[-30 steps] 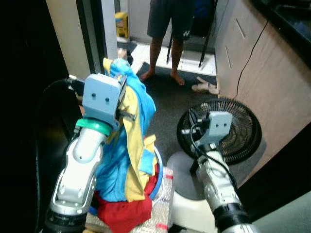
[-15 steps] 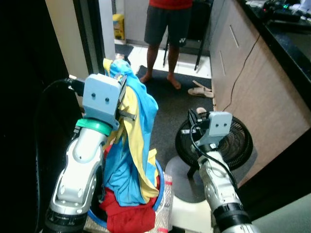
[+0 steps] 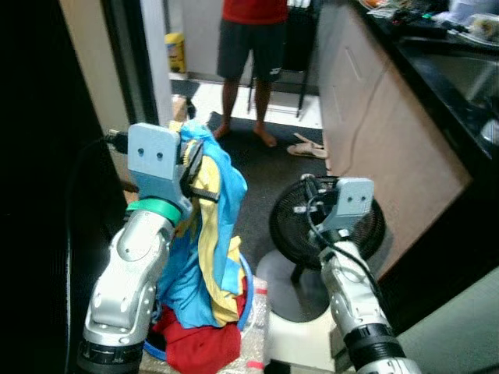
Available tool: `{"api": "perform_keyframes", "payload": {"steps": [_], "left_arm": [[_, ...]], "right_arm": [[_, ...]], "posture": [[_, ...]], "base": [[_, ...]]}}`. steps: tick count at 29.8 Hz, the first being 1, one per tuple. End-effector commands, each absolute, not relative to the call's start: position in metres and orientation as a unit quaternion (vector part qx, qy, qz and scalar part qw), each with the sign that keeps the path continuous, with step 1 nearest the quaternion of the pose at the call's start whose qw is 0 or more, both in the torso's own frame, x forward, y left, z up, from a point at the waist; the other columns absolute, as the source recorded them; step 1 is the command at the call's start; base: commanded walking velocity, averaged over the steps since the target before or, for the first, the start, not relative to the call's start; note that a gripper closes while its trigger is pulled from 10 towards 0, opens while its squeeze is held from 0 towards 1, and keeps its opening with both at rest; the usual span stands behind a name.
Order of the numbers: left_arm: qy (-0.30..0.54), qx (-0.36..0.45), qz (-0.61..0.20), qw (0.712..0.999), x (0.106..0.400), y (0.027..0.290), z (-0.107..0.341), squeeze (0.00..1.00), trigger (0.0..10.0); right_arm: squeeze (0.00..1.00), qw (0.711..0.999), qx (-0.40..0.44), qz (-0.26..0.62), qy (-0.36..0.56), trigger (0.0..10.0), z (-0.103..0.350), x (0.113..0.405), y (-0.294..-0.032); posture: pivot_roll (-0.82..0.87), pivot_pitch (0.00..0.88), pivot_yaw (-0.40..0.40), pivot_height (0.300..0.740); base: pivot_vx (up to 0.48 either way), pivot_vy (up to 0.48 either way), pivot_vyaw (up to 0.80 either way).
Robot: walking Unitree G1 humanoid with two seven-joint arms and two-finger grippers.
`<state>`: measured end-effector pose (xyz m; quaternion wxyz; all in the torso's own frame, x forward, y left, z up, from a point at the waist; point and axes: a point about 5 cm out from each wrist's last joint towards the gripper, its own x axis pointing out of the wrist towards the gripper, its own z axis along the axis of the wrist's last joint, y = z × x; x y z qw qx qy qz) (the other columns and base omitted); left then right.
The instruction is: Clothes washing
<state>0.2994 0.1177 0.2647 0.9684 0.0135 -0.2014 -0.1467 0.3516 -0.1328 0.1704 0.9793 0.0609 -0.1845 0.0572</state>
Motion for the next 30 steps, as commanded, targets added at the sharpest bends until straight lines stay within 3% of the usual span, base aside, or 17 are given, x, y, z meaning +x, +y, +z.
{"api": "perform_keyframes", "payload": {"steps": [1, 30], "left_arm": [[-0.207, 0.011, -0.149, 0.967, 0.2988, 0.1168, 0.2692, 0.0, 10.0], [-0.196, 0.009, -0.147, 0.969, 0.2993, 0.1187, 0.2774, 0.0, 10.0]], "right_arm": [[0.0, 0.98, 0.067, 0.058, -0.177, 10.0, 0.1676, 0.3516, -0.1304], [0.0, 0.979, 0.074, 0.05, -0.184, 10.0, 0.1711, 0.3501, -0.1313]], "posture": [[0.07, 0.05, -0.028, 0.74], [0.07, 0.056, -0.014, 0.74]], "base": [[0.0, 0.0, -0.8], [0.0, 0.0, -0.8]]}}
